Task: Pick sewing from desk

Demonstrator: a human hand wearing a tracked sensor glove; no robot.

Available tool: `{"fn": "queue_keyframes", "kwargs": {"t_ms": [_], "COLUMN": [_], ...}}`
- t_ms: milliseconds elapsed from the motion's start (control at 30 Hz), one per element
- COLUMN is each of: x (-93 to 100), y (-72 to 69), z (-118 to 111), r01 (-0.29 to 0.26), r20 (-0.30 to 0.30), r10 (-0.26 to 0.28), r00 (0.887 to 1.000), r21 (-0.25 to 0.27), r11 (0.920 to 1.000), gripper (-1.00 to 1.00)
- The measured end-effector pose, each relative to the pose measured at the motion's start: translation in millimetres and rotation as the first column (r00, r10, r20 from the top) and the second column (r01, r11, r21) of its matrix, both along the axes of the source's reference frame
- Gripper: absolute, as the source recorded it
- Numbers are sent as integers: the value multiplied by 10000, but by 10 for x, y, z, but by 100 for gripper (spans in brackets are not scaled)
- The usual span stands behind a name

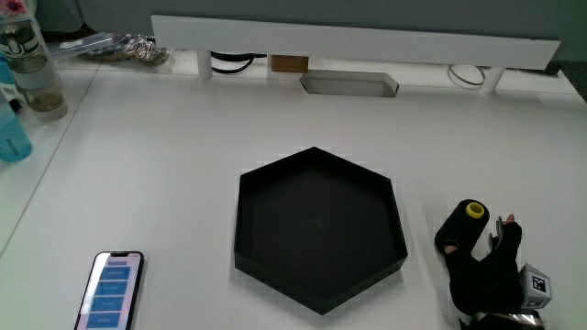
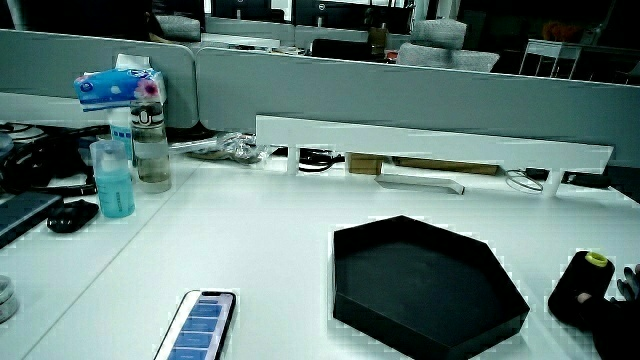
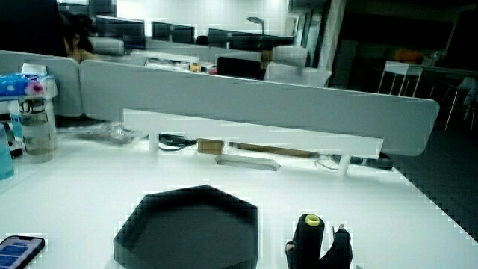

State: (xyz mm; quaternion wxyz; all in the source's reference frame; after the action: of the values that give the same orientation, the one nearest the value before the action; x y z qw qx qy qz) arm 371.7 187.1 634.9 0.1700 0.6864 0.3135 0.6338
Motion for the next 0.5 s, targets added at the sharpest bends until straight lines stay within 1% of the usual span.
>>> {"fn": "queue_keyframes", "kwargs": {"t_ms": [33, 67, 100, 167, 200, 267, 300, 333, 367, 400, 433, 467, 500], "x": [-55, -89, -75, -91, -47, -45, -8, -9, -27, 47, 35, 9, 74], "y": [-25, -51, -60, -107, -88, -113, -109, -100, -83, -37, -40, -52, -32], "z": [-15, -14, 45, 1, 20, -77, -40, -78, -140, -77, -138, -204, -112], "r01": [-58, -48, -75, -153, -378, -348, -96, -238, -500, -637, -690, -807, -670], "r20": [104, 177, 228, 236, -649, -946, -158, -237, -82, -736, -1496, -1428, -794], "r10": [61, 51, 79, 159, 344, 292, 92, 233, 501, 648, 662, 783, 689], "r00": [9999, 9998, 9997, 9996, 9973, 9951, 9998, 9994, 9987, 9952, 9865, 9866, 9945], "r21": [-245, -217, -173, -263, -520, -578, -231, -207, 97, 167, -138, -115, 272], "r11": [9997, 9998, 9998, 9995, 9979, 9977, 9997, 9995, 9987, 9978, 9975, 9967, 9974], "gripper": [0, 0, 0, 0, 0, 0, 7, 13, 20, 27, 33, 40, 47]}}
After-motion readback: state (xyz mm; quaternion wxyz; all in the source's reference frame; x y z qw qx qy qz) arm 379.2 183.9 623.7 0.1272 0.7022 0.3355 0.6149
